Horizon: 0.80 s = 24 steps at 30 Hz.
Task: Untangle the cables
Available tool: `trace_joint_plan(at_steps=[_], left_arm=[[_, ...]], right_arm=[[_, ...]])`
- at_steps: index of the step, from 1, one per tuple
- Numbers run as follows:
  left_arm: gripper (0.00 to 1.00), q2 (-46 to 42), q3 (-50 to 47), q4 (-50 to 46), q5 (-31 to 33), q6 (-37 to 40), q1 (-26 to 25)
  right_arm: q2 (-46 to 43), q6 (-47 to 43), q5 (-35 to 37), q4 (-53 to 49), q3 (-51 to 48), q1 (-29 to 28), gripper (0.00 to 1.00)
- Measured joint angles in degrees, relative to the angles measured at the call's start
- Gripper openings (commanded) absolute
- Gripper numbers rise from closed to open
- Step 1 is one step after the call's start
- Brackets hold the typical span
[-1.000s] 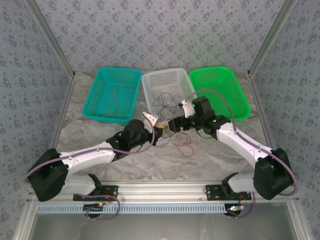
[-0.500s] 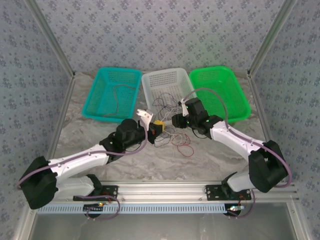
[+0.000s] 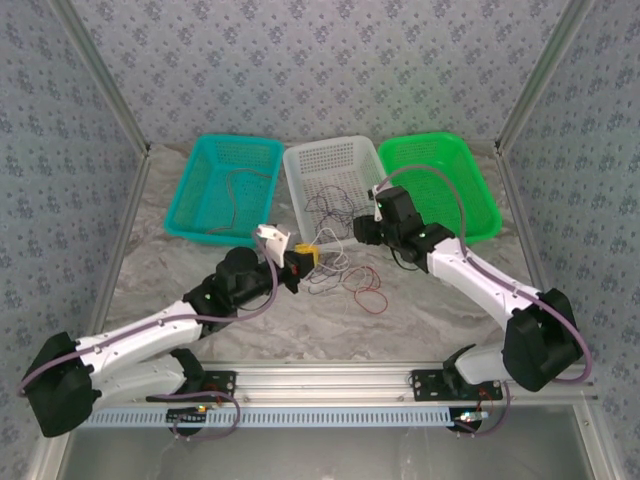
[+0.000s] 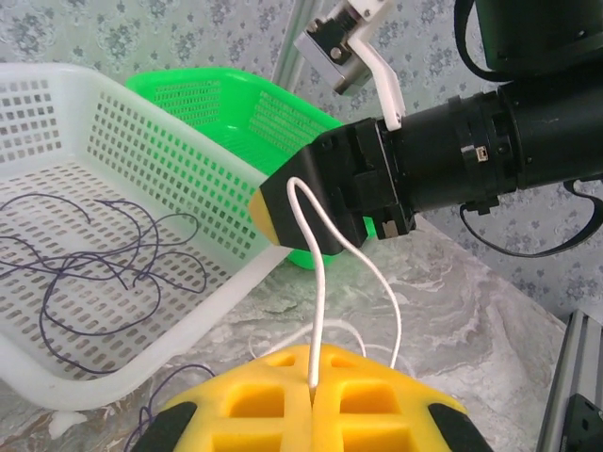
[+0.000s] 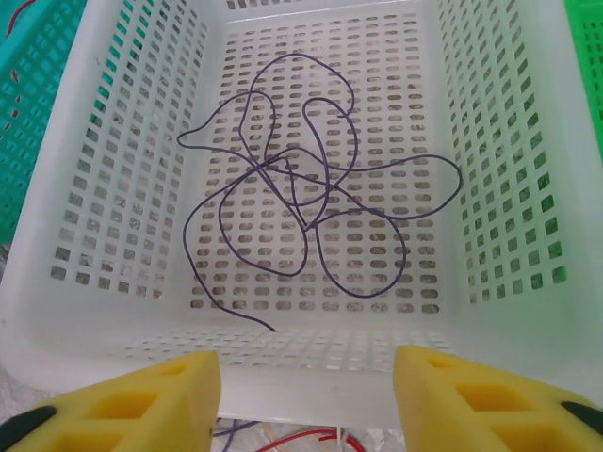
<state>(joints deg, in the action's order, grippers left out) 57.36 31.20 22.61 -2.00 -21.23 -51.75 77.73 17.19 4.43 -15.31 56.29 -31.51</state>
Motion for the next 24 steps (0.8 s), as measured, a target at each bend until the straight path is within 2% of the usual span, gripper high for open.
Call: trace_joint_plan(at_steps=[8, 12, 16, 24], left_arm=[[0.03, -1.3, 0.0, -0.1, 1.2, -0.4, 0.3], [0.04, -0.9, 0.2, -0.1, 1.3, -0.5, 0.4], [0.04, 1.0, 2.0, -0.2, 1.2, -0.5, 0.4], [0.04, 5.6, 5.2, -0.8, -0.1, -0.5, 0.4]], right_arm=[[-7.5, -0.1, -3.5, 0.0, -4.5, -0.2, 0.63], [-13.6, -0.2, -4.3, 0.1, -6.8, -0.3, 0.73], [-18.0, -0.5, -6.7, 0.2, -8.3, -0.3, 0.77], [-19.3, 0.0, -14.5, 0.7, -8.6, -0.7, 0.78]])
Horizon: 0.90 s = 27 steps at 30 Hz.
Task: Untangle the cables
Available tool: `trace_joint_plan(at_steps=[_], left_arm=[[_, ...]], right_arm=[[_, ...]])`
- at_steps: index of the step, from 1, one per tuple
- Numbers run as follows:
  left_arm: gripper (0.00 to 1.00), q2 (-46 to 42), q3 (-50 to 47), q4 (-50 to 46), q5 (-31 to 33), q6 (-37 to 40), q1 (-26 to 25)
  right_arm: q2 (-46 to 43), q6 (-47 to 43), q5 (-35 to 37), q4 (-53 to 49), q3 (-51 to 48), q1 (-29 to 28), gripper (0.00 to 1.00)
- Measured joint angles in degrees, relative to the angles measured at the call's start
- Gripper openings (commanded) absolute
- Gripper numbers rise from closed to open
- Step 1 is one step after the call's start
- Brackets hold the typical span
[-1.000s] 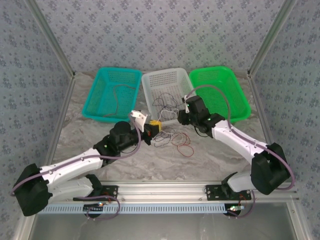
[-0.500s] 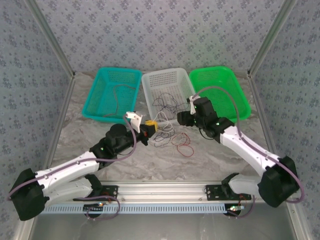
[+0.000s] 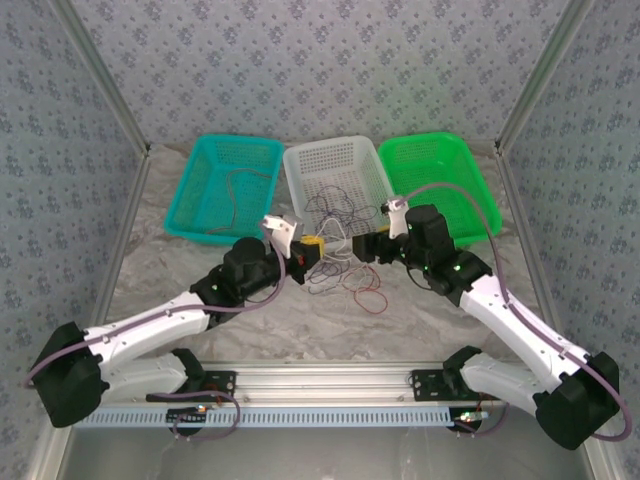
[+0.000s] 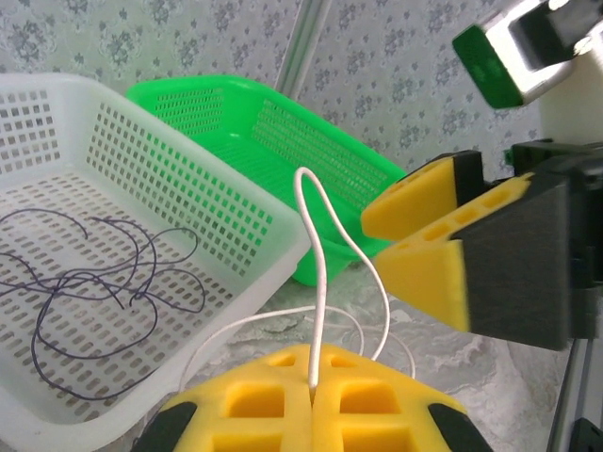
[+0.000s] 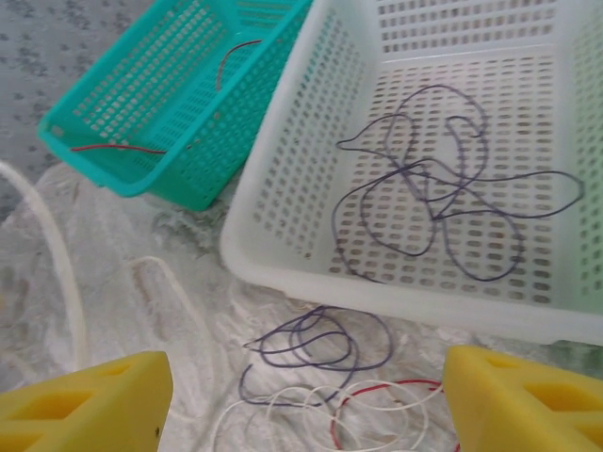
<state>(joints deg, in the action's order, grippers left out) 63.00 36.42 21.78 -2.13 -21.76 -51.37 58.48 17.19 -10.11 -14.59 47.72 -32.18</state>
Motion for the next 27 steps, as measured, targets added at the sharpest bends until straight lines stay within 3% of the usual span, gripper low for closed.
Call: trace_joint_plan(at_steps=[7, 12, 16, 22, 24, 26, 27], left_arm=[[0.04, 2.8, 1.9, -1.0, -1.6, -0.7, 0.0], [0.04, 4.5, 3.3, -0.5, -4.7, -1.3, 0.0], [0.04, 5.0, 3.4, 0.0, -7.5, -1.8, 0.0], [0.06, 4.8, 3.4, 0.5, -9.9, -1.6, 0.0], [0.09, 3.9, 3.4, -1.2, -9.9, -0.6, 0.0], [0.22, 3.0, 4.2, -4.8, -9.0, 0.7, 0.1], [0.22, 2.8, 4.8, -6.5, -8.6, 1.6, 0.2]], right_arm=[[0.1, 1.6, -4.2, 2.9, 0.0, -0.9, 0.78], [2.5, 2.1, -4.2, 5.7, 0.0, -1.1, 0.7], [5.6, 2.0, -3.2, 6.1, 0.1, -1.1, 0.53], [7.2, 0.3, -1.4, 4.1, 2.2, -1.2, 0.12], [7.2, -0.7, -0.1, 2.4, 3.3, -1.2, 0.06], [7.1, -1.7, 1.2, 0.0, 4.5, -1.2, 0.0], [7.1, -2.1, 1.6, -1.2, 5.0, -1.2, 0.0]])
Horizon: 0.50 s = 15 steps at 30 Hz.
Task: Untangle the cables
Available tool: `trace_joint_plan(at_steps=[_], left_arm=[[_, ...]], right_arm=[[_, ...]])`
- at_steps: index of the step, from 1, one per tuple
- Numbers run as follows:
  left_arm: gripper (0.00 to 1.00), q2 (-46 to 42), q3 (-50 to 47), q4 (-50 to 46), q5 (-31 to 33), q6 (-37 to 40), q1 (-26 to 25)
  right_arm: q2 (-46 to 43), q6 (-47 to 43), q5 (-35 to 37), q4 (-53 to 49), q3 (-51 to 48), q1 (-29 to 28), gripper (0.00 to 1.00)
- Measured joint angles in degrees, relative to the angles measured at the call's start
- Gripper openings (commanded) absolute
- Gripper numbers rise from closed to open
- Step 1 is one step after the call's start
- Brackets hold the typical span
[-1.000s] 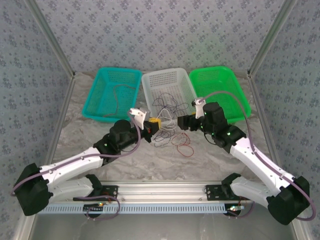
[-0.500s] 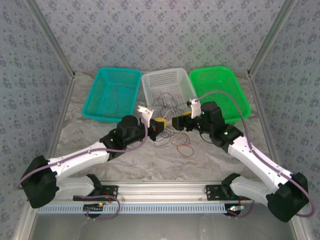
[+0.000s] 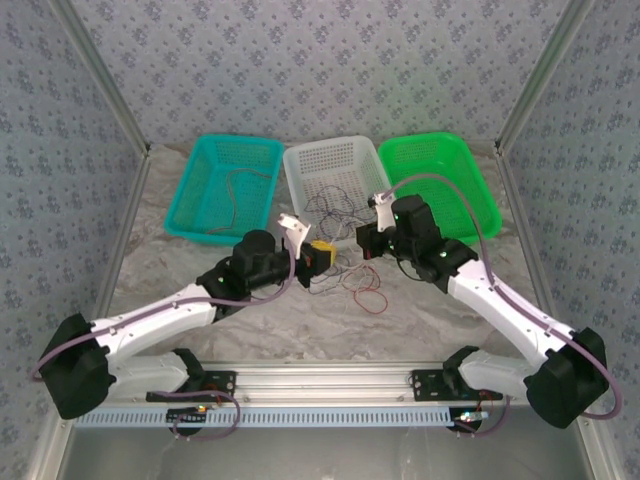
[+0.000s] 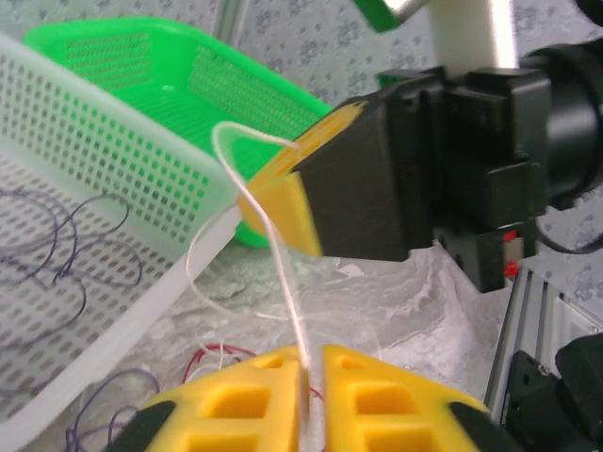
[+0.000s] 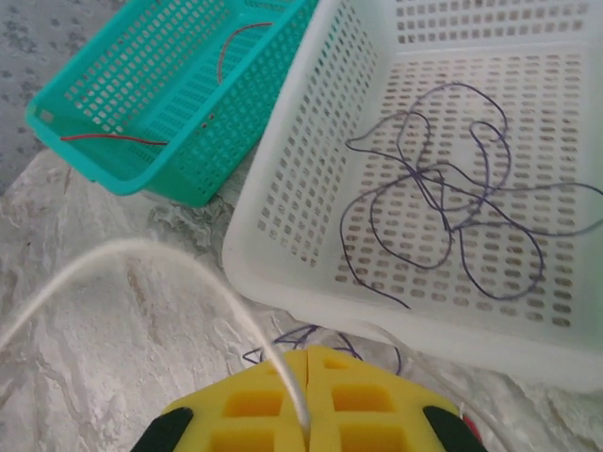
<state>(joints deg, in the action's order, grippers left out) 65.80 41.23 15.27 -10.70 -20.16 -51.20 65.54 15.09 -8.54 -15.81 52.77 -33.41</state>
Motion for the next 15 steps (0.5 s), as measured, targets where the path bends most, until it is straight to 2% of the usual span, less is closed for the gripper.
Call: trace_joint_plan(at_steps=[5, 7, 11, 15], left_arm=[[0.29, -0.6, 3.3, -7.3, 4.9, 1.2, 0.7], [0.36, -1.2, 3.3, -8.7, 6.7, 1.4, 0.9], [0.37, -2.1, 3.3, -10.0, 9.4, 1.2, 0.9], [0.46, -2.4, 3.1, -10.3, 10.4, 0.5, 0.9]], right_arm=[[0.0, -1.2, 1.7, -6.3, 2.8, 0.3, 0.0], [0.0, -1.2, 1.8, -7.3, 3.2, 0.7, 0.0], [0.0, -1.0, 1.7, -9.1, 3.4, 1.5, 0.0], [0.0, 0.4, 0.2, -9.2, 3.4, 2.4, 0.0]])
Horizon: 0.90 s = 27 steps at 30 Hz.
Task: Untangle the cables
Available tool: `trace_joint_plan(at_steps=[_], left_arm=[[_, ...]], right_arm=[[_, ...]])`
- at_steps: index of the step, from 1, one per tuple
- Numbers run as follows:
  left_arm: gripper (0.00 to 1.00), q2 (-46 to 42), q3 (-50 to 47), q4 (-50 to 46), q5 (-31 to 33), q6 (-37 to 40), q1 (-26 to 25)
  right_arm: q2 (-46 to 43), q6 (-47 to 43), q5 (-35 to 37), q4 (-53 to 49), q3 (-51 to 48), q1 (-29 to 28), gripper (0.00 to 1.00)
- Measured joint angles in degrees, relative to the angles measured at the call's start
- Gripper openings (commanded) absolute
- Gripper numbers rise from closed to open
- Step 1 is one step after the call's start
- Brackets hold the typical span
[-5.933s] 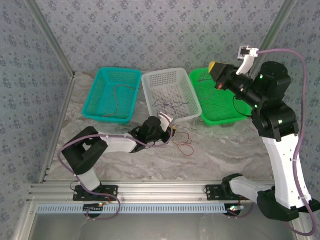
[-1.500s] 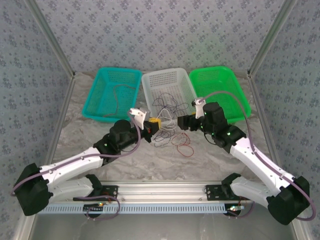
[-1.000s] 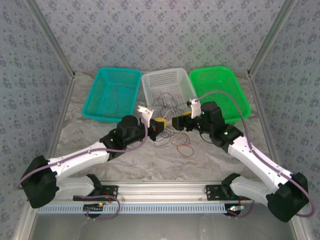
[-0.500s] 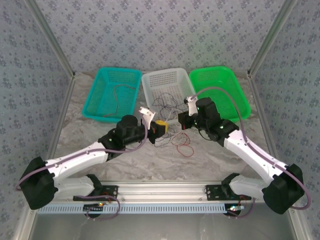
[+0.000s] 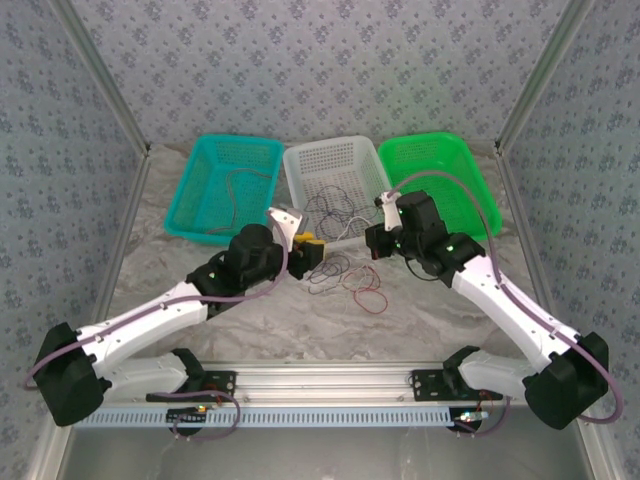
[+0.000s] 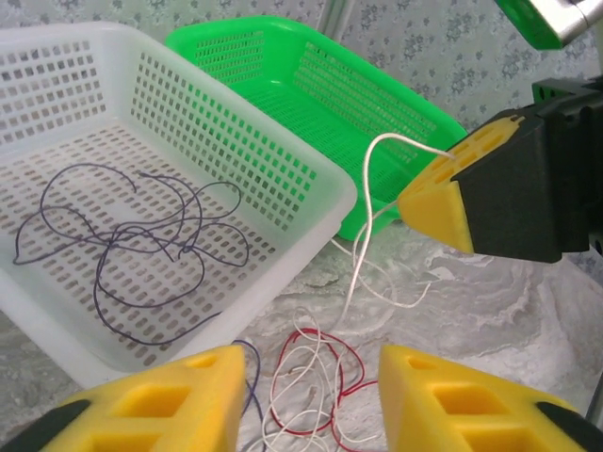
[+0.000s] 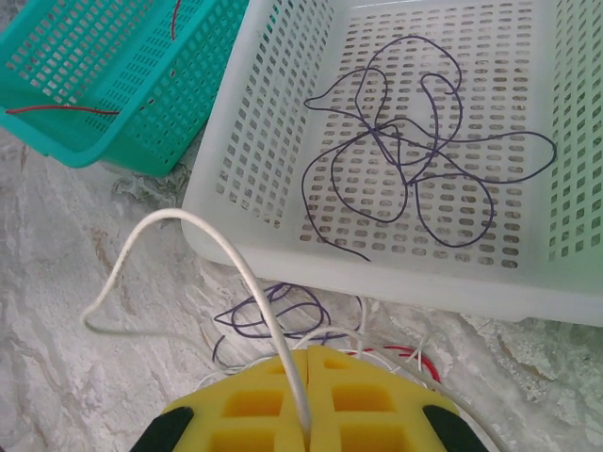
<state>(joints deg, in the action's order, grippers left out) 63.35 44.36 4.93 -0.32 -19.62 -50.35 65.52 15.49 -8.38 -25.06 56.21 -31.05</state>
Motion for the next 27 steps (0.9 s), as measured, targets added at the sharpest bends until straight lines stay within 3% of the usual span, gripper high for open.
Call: trace_joint_plan(at_steps=[7, 12, 27], left_arm=[[0.57, 1.6, -4.6, 5.9, -2.4, -4.5, -0.3], [0.61, 5.4, -4.7, 10.3, -4.3, -5.1, -3.7], [0.6, 17.0, -1.8, 23.1, -6.1, -11.9, -5.7]], right_arm=[[0.0, 6.4, -4.3, 3.4, 0.0, 3.9, 0.0], [0.1, 12.2, -8.5, 7.1, 0.0, 5.6, 0.0], [-2.2, 19.7, -11.8, 11.1, 0.0, 5.5, 0.0]])
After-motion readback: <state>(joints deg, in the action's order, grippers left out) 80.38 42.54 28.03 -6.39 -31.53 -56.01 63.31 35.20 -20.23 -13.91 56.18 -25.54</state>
